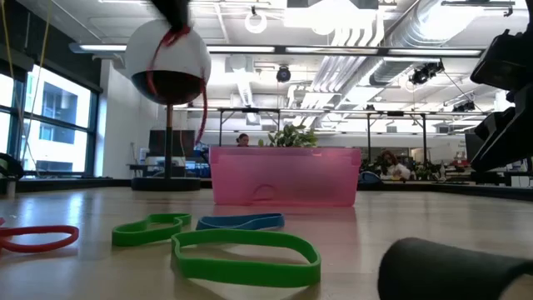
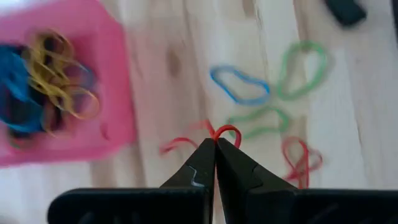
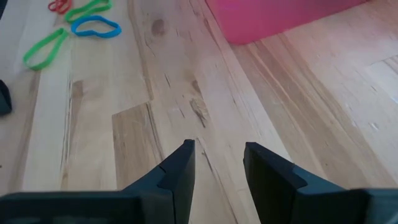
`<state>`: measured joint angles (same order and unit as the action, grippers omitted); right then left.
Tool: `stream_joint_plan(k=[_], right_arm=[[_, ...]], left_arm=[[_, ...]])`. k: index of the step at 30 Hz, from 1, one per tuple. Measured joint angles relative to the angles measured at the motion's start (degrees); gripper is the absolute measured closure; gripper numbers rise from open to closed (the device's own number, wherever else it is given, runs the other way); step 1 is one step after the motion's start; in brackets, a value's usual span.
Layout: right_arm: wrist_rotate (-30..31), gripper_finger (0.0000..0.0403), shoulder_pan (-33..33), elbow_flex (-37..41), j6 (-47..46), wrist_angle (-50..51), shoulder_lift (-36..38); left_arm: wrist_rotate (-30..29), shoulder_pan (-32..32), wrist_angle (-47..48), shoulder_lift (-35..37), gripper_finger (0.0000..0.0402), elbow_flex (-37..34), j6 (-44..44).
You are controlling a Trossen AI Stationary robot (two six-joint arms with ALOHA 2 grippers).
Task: Pick and place rubber bands into bin
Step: Put the red rubber band into the red bin
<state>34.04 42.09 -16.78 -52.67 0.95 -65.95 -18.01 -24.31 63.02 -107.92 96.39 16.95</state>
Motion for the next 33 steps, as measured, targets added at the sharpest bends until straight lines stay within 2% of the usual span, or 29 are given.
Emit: stream_joint_plan(k=[6, 13, 23, 33], right_arm=[[0.04, 0.0274, 0.0, 0.0, -0.02, -0.66, 0.0], [0.02, 0.0274, 0.0, 0.0, -0.13, -1.84, 0.0], [-1.57, 0.0274, 0.0, 0.0, -1.97, -2.38, 0.0], [-1.55, 0.0274, 0.0, 0.0, -2.74, -2.34, 0.0]], left_arm=[[-7.32, 2.72, 2.76, 0.03, 0.0402, 6.75, -4.84], [-8.37, 10.85, 0.28, 0.04, 0.0402, 9.0, -13.42], [-2.65, 22.48, -4.76, 0.04, 0.0401, 7.76, -24.85], [2.61, 26.98, -7.53, -2.16, 0.0401, 7.83, -29.26]])
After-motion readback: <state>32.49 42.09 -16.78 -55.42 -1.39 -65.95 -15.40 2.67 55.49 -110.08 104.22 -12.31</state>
